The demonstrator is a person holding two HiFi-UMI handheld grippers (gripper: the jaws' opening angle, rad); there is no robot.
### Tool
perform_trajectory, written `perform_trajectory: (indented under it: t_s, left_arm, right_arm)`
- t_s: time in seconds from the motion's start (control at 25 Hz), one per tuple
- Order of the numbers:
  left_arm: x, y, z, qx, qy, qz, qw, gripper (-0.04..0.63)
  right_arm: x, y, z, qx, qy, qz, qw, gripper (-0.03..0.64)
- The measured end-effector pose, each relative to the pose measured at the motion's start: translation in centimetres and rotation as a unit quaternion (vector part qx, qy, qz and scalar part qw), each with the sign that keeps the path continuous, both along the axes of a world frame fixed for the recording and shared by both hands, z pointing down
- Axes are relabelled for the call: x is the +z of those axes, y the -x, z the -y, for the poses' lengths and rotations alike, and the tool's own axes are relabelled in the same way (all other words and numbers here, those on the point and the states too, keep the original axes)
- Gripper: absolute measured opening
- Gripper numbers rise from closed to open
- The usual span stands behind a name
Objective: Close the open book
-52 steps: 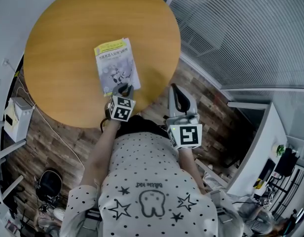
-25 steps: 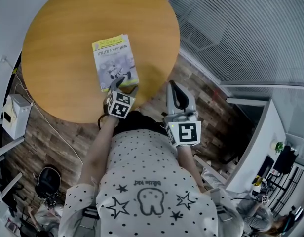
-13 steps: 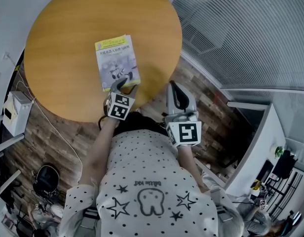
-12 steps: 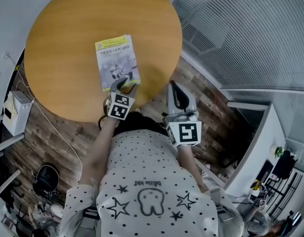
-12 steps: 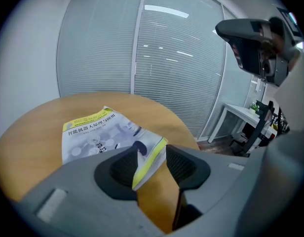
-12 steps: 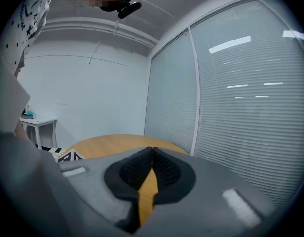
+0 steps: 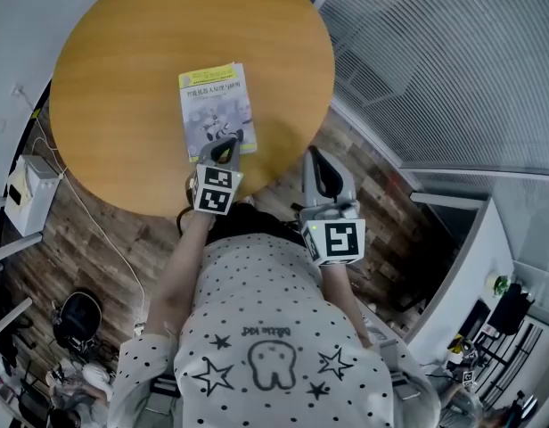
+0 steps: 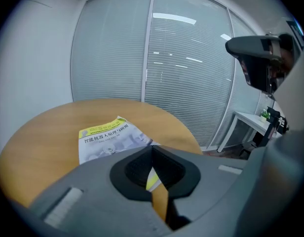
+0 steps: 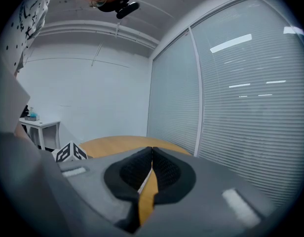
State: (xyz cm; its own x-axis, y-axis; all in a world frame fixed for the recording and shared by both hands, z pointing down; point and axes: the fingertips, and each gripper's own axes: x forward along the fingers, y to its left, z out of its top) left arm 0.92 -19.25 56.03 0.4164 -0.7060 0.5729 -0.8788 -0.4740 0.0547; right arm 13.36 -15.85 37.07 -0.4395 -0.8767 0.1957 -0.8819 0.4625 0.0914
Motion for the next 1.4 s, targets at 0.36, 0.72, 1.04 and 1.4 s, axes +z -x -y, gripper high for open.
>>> perform_trajectory:
  t_s: [0.36, 0.72, 1.04, 1.4]
  left_arm:
    - [-4.8, 3.3, 1.6, -0.052, -0.047, -0.026, 0.9972, 0.009]
    - [-13.6, 8.0, 2.5, -0.109, -0.141, -0.064, 0.9819, 0.009]
    - [-19.8, 14.4, 0.3, -0.153, -0.224, -0.071, 0.9599, 0.009]
    - [-24.6, 18.7, -4.4, -0.191, -0.273, -0.072, 0.9401, 0.009]
  right_arm:
    - [-1.2, -0.2, 0.8, -0.016, -0.009, 0.014, 1.000, 0.005]
    - [-3.3, -0.3, 1.5, -0.016, -0.032, 0.007, 0.999, 0.005]
    - [-2.9, 4.2, 1.9, -0.049, -0.034, 0.010, 0.998, 0.005]
    - [-3.8, 6.5, 2.2, -0.078, -0.040, 0.015, 0.996, 0.005]
